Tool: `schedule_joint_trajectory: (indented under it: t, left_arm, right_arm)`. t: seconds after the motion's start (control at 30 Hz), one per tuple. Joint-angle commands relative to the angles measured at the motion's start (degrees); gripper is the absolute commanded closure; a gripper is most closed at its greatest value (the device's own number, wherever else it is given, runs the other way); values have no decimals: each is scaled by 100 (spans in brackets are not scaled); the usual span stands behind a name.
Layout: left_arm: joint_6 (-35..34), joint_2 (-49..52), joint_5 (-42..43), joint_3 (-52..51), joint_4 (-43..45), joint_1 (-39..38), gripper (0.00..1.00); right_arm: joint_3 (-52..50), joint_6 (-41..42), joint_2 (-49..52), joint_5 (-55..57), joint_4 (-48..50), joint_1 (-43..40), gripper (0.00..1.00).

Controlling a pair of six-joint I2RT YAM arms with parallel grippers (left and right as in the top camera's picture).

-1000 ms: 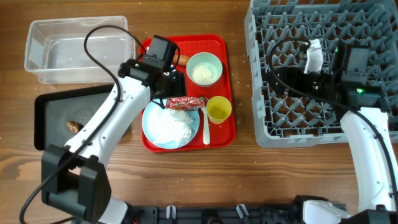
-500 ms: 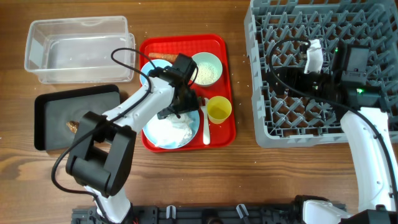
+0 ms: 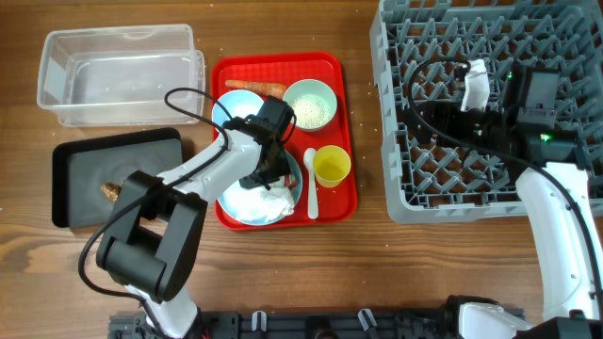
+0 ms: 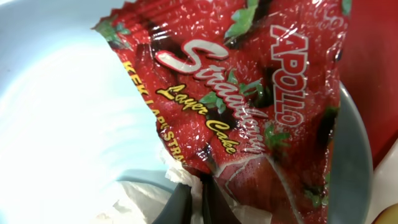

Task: Sort waste into correct bins and load items into the dishwasher rack
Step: 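Reach the left gripper to the red wrapper and tissue on the plate, then lift the red wrapper and drop it into the clear bin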

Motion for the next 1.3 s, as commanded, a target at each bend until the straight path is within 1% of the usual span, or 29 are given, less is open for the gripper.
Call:
schedule_joint_trajectory:
  t: [0.0, 0.13, 0.3, 0.43, 0.57, 0.63, 0.67, 0.77, 0.8, 0.93, 0.97, 1.0, 1.03, 1.07, 1.17, 1.27]
  left_arm:
    - [59, -109, 28, 186, -291, 92, 96]
    - [334, -586, 48, 848, -846, 214, 96]
    - [874, -1228, 46, 1740, -1458, 577, 96]
    - [1091, -1484, -22, 1952, -1467, 970, 96]
    - [1556, -1615, -52, 2376, -1445, 1792, 96]
    - [1690, -1615, -330, 2551, -1110, 2192, 96]
    - [1742, -1596, -549, 2551, -758, 2446, 96]
    - [1978, -1362, -846, 2551, 13, 2887, 96]
    - [2197, -1147, -903, 2551, 428, 3053, 96]
    - [2728, -374, -901, 2551, 1427, 3268, 95]
    - [2894, -118, -901, 2551, 1646, 3270, 68]
    - [3021, 96, -903, 2551, 1711, 3268, 32]
    - [3021, 192, -933, 2551, 1692, 3268, 7]
    - [3018, 313, -1034, 2551, 1613, 3281, 0]
    - [3038, 232, -1071, 2553, 1515, 3342, 0]
    - [3403, -138, -1027, 2564, 1469, 3331, 0]
  right_arm:
    - [87, 2, 15, 52, -13, 24, 14]
    - [87, 2, 15, 52, -13, 24, 14]
    - [87, 4, 15, 52, -13, 24, 14]
    - [87, 4, 15, 52, -11, 24, 15]
    - [87, 7, 15, 52, -11, 24, 14]
    - [87, 48, 15, 52, -7, 24, 15]
    - [87, 48, 15, 52, -7, 24, 14]
    - [87, 46, 15, 52, -9, 24, 14]
    - [87, 50, 15, 52, -7, 24, 14]
    - [87, 149, 15, 55, 11, 24, 14]
    - [87, 149, 15, 59, 15, 24, 14]
    - [87, 151, 15, 57, 13, 24, 14]
    - [87, 149, 15, 57, 7, 24, 15]
    - [87, 146, 15, 57, -9, 24, 14]
    - [87, 138, 15, 57, -31, 24, 14]
    - [87, 140, 15, 57, -28, 24, 15]
